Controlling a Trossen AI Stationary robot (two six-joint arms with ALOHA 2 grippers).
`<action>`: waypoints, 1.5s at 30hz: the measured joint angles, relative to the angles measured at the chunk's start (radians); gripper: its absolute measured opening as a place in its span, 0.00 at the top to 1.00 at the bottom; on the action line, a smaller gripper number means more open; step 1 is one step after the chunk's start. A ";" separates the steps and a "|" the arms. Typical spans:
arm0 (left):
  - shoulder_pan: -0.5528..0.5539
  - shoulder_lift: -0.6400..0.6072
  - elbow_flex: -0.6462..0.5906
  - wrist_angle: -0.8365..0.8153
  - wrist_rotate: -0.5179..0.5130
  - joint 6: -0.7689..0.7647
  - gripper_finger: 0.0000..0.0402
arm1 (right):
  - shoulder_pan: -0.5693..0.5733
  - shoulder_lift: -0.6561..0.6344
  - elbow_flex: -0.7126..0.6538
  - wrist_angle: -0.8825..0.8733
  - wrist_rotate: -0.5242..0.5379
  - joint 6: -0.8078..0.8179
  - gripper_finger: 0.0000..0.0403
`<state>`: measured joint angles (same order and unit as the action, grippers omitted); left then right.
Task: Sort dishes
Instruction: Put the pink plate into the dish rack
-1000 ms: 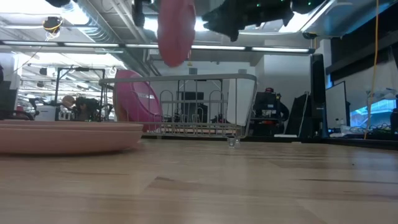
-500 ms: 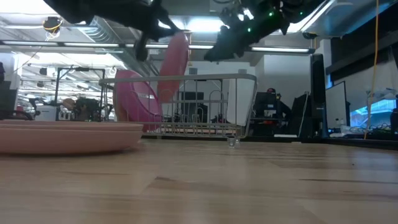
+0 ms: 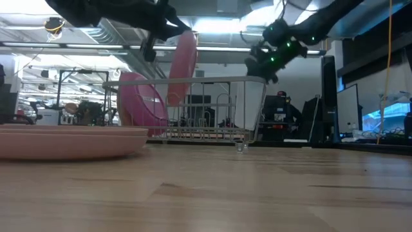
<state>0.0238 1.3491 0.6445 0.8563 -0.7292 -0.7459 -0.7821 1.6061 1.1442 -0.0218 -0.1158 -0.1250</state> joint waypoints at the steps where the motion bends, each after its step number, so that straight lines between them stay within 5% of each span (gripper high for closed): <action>1: 0.004 0.000 0.000 -0.003 0.000 0.000 1.00 | -0.018 0.011 0.000 -0.011 -0.031 0.008 0.57; 7: 0.026 0.000 0.000 -0.008 0.003 0.002 1.00 | -0.065 0.084 0.000 -0.092 -0.167 0.011 0.57; 17: 0.037 0.000 0.000 -0.008 0.036 0.022 1.00 | -0.063 0.100 0.000 -0.109 -0.138 -0.013 0.59; 28: 0.036 0.000 0.000 -0.010 0.089 -0.014 1.00 | -0.062 0.091 0.006 -0.263 -0.104 0.065 0.94; 37: 0.050 0.000 0.000 -0.103 0.091 -0.112 1.00 | -0.061 0.091 0.005 -0.386 -0.091 0.189 0.83; 45: 0.098 -0.002 0.002 -0.105 0.150 -0.136 1.00 | -0.048 0.086 0.003 -0.448 -0.056 0.220 0.91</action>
<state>0.1220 1.3472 0.6464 0.7514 -0.5796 -0.8818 -0.8305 1.6917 1.1470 -0.4695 -0.1713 0.0952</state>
